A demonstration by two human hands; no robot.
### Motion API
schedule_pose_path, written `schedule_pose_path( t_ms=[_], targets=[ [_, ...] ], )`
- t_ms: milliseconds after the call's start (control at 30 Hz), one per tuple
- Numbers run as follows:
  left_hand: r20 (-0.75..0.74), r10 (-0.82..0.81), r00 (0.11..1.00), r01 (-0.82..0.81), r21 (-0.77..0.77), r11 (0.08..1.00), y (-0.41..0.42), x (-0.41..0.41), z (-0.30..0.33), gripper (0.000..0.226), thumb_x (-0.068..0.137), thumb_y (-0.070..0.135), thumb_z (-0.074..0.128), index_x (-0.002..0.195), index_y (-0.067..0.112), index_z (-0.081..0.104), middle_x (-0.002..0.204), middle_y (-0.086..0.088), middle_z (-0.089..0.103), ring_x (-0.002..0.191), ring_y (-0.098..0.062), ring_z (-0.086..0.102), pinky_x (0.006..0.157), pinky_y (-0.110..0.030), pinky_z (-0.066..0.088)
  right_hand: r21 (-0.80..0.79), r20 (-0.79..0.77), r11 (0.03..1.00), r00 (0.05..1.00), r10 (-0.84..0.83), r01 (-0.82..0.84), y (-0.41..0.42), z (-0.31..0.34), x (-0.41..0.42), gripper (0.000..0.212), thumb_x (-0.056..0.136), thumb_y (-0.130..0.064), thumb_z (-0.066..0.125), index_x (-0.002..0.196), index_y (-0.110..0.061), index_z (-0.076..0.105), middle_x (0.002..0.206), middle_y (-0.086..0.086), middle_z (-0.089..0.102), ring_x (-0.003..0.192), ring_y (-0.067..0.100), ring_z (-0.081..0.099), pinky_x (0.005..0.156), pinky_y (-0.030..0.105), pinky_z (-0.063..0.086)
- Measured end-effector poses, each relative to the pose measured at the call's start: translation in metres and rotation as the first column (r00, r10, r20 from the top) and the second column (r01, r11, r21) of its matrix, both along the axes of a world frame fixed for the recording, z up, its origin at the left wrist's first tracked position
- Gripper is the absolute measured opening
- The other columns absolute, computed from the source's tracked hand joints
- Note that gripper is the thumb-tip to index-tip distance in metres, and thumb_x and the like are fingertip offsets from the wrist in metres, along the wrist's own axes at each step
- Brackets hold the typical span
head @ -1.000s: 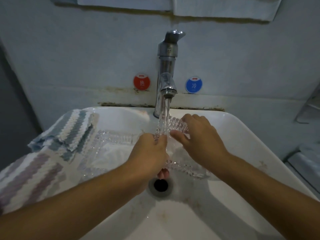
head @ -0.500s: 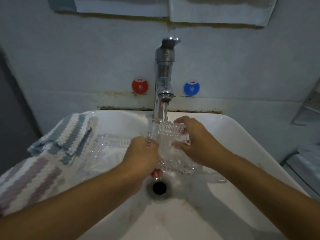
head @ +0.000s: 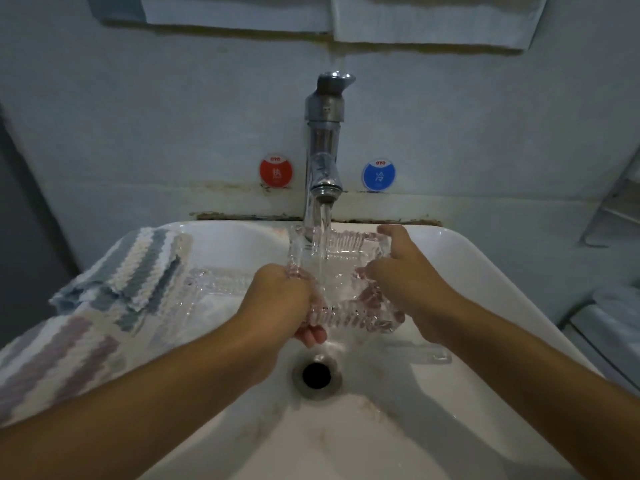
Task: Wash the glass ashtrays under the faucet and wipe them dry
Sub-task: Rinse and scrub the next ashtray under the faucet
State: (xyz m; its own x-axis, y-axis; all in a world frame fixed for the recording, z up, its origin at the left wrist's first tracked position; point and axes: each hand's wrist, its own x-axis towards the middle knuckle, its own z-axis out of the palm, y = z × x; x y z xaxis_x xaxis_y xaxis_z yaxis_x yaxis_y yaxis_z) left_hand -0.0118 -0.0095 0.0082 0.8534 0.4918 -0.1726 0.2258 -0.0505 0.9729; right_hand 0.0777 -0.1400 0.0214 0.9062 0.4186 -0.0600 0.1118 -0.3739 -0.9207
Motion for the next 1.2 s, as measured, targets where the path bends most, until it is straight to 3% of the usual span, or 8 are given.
schedule_pose_path(
  t_ms=[167,300,433,633,767,900,1033,1200],
  targets=[
    [-0.16,-0.153,0.975,0.16,0.034,0.986,0.002,-0.004,0.005,0.017,0.087,0.011,0.075,0.098,0.001,0.067,0.077,-0.012,0.071,0.051,-0.014,0.064,0.052,-0.024,0.057,-0.004,0.01,1.0,1.0,0.005,-0.005,-0.003,-0.002,0.0,0.042,0.099,0.001,0.044,0.135,-0.023,0.043,0.107,0.011,0.059,0.074,0.025,0.065,0.052,0.027,0.05],
    [-0.226,-0.15,0.962,0.154,-0.002,0.988,0.0,-0.009,0.004,0.025,0.08,0.021,0.083,0.092,0.003,0.071,0.061,-0.003,0.07,0.043,-0.01,0.061,0.042,-0.016,0.046,-0.069,0.061,0.995,0.995,0.078,-0.073,-0.002,0.003,-0.005,0.04,0.1,0.001,0.048,0.127,-0.028,0.045,0.105,0.005,0.057,0.066,0.021,0.065,0.045,0.02,0.049],
    [-0.144,-0.036,0.989,0.039,0.019,0.999,-0.005,-0.009,0.007,0.034,0.093,0.038,0.068,0.089,0.004,0.069,0.053,0.003,0.068,0.038,-0.006,0.058,0.033,-0.015,0.04,-0.062,0.071,0.993,0.992,0.105,-0.1,-0.002,0.005,-0.009,0.042,0.095,-0.006,0.064,0.124,-0.028,0.044,0.099,0.006,0.06,0.059,0.018,0.064,0.042,0.017,0.046],
    [-0.02,-0.033,0.999,0.03,-0.119,0.992,0.002,-0.006,0.01,0.018,0.101,0.013,0.054,0.099,0.006,0.07,0.088,-0.009,0.078,0.081,-0.021,0.075,0.069,-0.032,0.054,0.029,0.019,0.99,0.99,0.141,-0.141,-0.002,0.007,-0.012,0.05,0.093,0.005,0.061,0.125,-0.029,0.045,0.106,0.016,0.06,0.068,0.022,0.064,0.043,0.02,0.047],
    [0.072,-0.007,0.997,0.015,-0.112,0.994,0.008,-0.004,0.009,0.014,0.094,0.004,0.064,0.108,0.008,0.068,0.092,-0.008,0.077,0.071,-0.02,0.076,0.061,-0.032,0.06,0.07,0.0,0.99,0.992,0.125,-0.125,0.001,0.002,-0.017,0.039,0.095,0.006,0.053,0.118,-0.026,0.05,0.109,0.012,0.059,0.071,0.022,0.063,0.045,0.02,0.048],
    [0.059,-0.022,0.998,0.03,-0.128,0.991,0.0,-0.006,0.004,0.015,0.092,0.013,0.069,0.107,0.008,0.067,0.087,-0.016,0.074,0.06,-0.024,0.073,0.054,-0.032,0.06,0.045,0.029,0.997,0.997,0.068,-0.069,0.002,0.0,-0.019,0.018,0.099,-0.011,0.061,0.111,-0.021,0.053,0.104,0.01,0.06,0.064,0.022,0.063,0.042,0.023,0.049],
    [0.048,-0.004,0.999,0.007,-0.076,0.997,-0.001,-0.007,0.002,0.027,0.091,0.028,0.069,0.109,0.008,0.067,0.085,-0.015,0.073,0.055,-0.018,0.072,0.05,-0.028,0.058,0.007,0.107,0.997,0.991,0.076,-0.078,0.004,0.003,-0.022,0.024,0.091,-0.033,0.072,0.105,-0.02,0.057,0.1,0.001,0.066,0.074,0.019,0.069,0.053,0.033,0.06],
    [0.075,0.003,0.997,0.007,-0.132,0.991,-0.002,-0.006,0.0,0.025,0.102,0.023,0.054,0.12,0.007,0.06,0.087,-0.02,0.074,0.065,-0.032,0.074,0.051,-0.032,0.059,-0.038,0.119,0.998,0.991,0.057,-0.053,0.001,0.002,-0.017,0.017,0.099,-0.029,0.06,0.113,-0.021,0.054,0.109,0.006,0.062,0.075,0.016,0.064,0.046,0.02,0.048]
  ],
)
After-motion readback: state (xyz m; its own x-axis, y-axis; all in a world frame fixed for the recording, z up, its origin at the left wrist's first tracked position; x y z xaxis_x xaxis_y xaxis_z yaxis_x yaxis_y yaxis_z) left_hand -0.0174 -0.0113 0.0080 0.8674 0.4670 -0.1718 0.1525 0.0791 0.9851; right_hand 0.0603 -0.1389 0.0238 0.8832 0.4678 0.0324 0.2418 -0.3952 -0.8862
